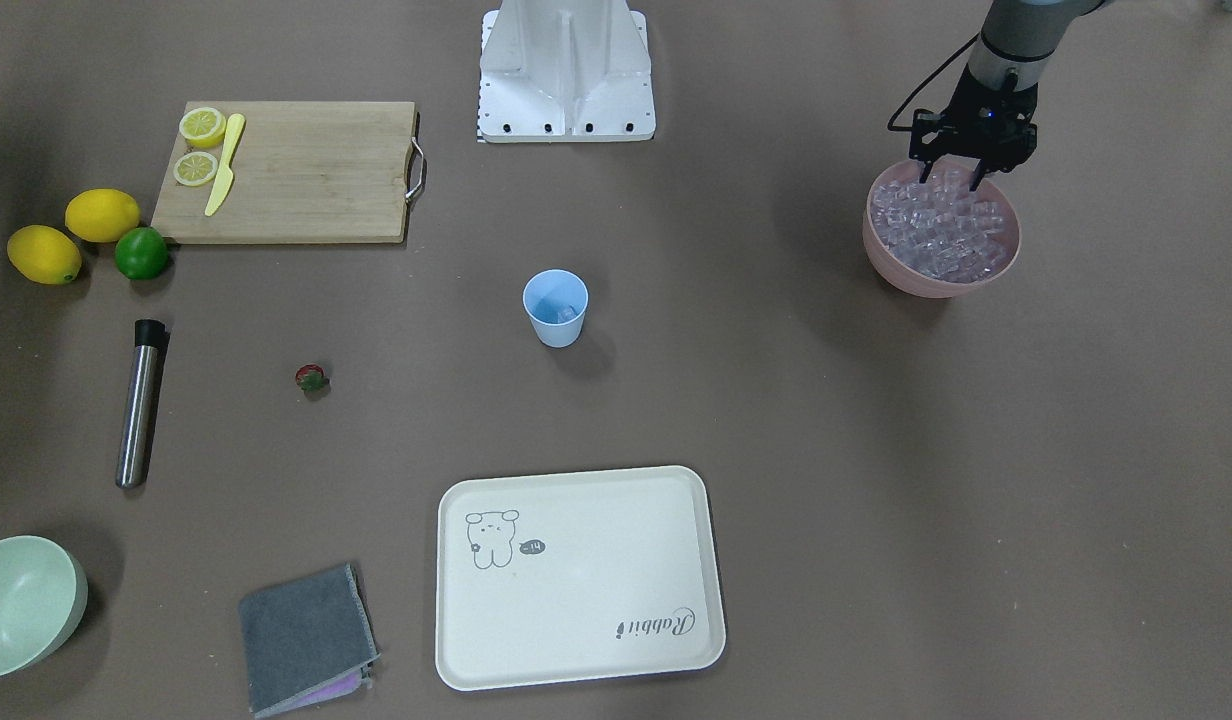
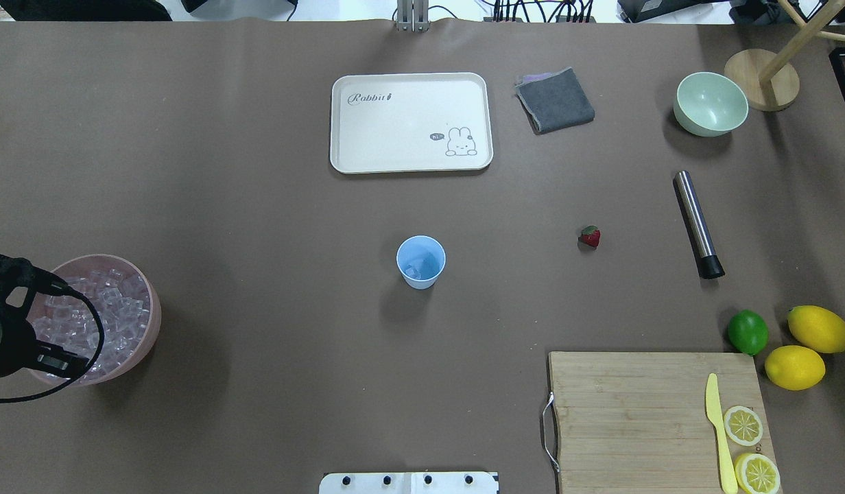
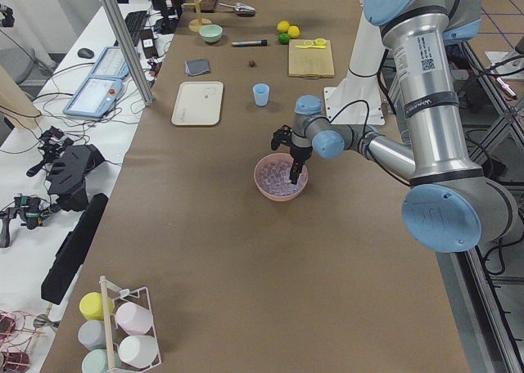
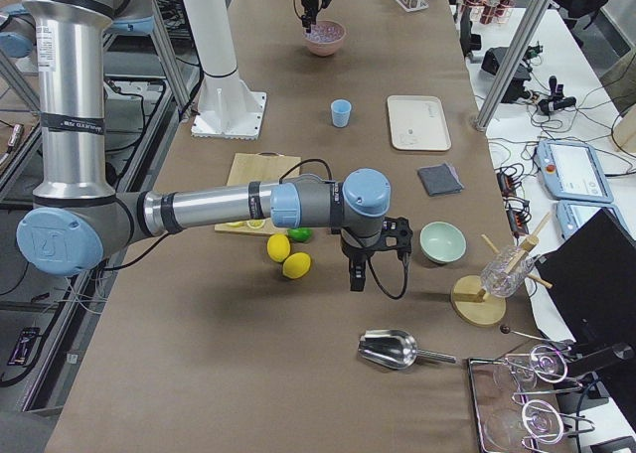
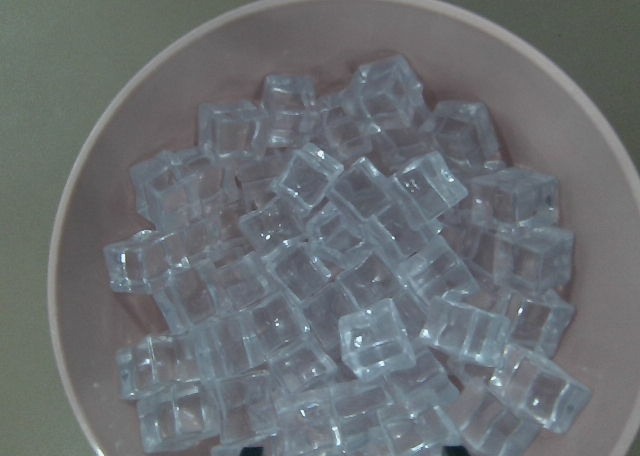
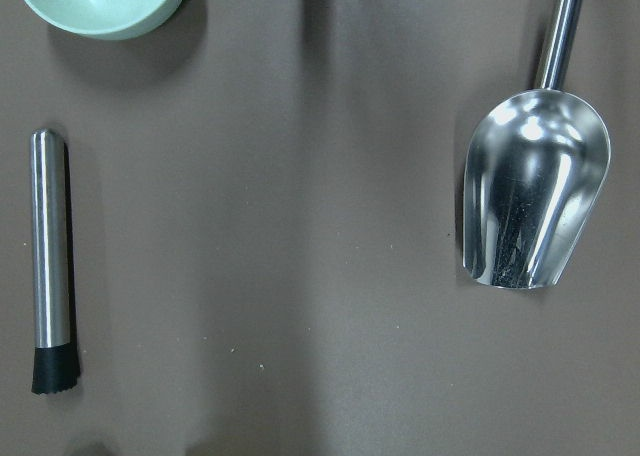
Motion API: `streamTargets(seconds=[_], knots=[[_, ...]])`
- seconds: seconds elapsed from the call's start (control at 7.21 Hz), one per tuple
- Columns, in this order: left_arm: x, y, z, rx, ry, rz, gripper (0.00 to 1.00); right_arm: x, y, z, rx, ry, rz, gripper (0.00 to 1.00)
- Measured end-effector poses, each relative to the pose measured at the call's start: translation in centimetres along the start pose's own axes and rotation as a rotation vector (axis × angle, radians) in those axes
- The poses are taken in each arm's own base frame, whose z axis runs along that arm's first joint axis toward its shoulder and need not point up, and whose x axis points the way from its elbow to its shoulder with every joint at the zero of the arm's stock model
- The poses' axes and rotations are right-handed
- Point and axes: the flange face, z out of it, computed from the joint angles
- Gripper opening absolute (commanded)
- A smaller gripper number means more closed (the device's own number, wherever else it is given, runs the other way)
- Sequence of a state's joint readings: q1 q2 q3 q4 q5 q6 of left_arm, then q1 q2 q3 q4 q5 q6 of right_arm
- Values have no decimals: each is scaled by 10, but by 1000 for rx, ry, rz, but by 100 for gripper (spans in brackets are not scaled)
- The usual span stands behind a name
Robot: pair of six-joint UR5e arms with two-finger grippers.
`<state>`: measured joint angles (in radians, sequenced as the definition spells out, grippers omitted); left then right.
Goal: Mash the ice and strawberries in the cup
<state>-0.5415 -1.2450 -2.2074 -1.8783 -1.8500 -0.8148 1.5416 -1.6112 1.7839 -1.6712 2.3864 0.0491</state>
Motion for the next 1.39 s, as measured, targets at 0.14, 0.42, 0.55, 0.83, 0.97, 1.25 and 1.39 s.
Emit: streamTargets(seconds=[0.14,0.42,0.55,0.83,0.97,1.25,1.39], knots=[[-4,3,1,-7,-6,-2,66,-1,-1,-1,3,2,-2,100],[-7,7,3,-14,-10,-2,66,-3,-4,-3,7,4,-7,100],[-6,9,4,-18,-9,2,62,-3,-4,-4,8,5,-9,100],[-1,12,7,-28,-6,13,54,-3,-4,-4,9,12,-9,100],[0,14,9,-33,-6,17,51,-3,-4,-4,10,15,-10,100],[4,15,11,-38,-3,25,48,-2,-3,-5,11,18,-8,100],[5,16,11,-40,-3,28,49,0,-2,-5,11,20,-6,100]])
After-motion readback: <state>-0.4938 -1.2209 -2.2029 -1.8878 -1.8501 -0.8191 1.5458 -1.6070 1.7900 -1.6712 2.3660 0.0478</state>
